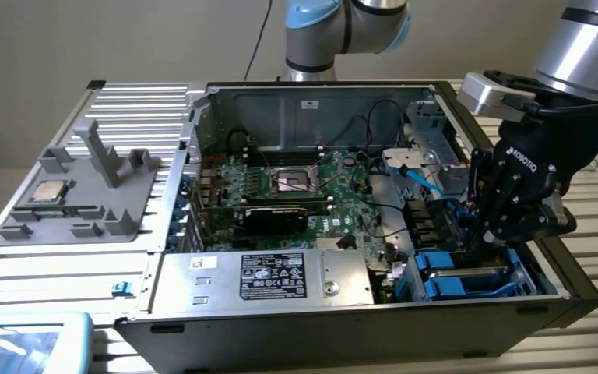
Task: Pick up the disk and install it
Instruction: 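Insert the first disk wire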
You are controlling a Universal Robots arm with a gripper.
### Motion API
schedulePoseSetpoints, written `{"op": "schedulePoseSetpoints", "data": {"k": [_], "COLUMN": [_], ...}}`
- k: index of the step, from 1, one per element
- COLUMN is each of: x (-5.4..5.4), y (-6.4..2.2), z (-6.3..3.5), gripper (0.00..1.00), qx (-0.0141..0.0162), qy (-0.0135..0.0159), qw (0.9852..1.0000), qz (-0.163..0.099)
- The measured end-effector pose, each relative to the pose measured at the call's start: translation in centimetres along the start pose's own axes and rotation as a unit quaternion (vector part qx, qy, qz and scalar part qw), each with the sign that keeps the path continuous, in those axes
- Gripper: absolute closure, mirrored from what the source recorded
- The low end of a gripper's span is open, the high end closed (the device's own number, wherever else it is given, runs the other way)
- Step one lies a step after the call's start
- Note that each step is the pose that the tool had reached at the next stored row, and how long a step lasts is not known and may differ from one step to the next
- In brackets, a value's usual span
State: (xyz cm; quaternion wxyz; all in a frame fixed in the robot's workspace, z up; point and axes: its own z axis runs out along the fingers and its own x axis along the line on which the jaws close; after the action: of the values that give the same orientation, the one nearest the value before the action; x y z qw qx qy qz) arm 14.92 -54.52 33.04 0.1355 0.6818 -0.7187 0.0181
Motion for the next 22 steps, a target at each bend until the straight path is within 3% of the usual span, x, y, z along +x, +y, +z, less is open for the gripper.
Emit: {"op": "schedulePoseSetpoints", "data": {"k": [22], "x": [0.14], "y": [-0.21], "z": [0.14], "gripper": [0.84], "qx": [-0.0019], "qy": [-0.0016], "qw": [1.0000], "qz": [0.009]}}
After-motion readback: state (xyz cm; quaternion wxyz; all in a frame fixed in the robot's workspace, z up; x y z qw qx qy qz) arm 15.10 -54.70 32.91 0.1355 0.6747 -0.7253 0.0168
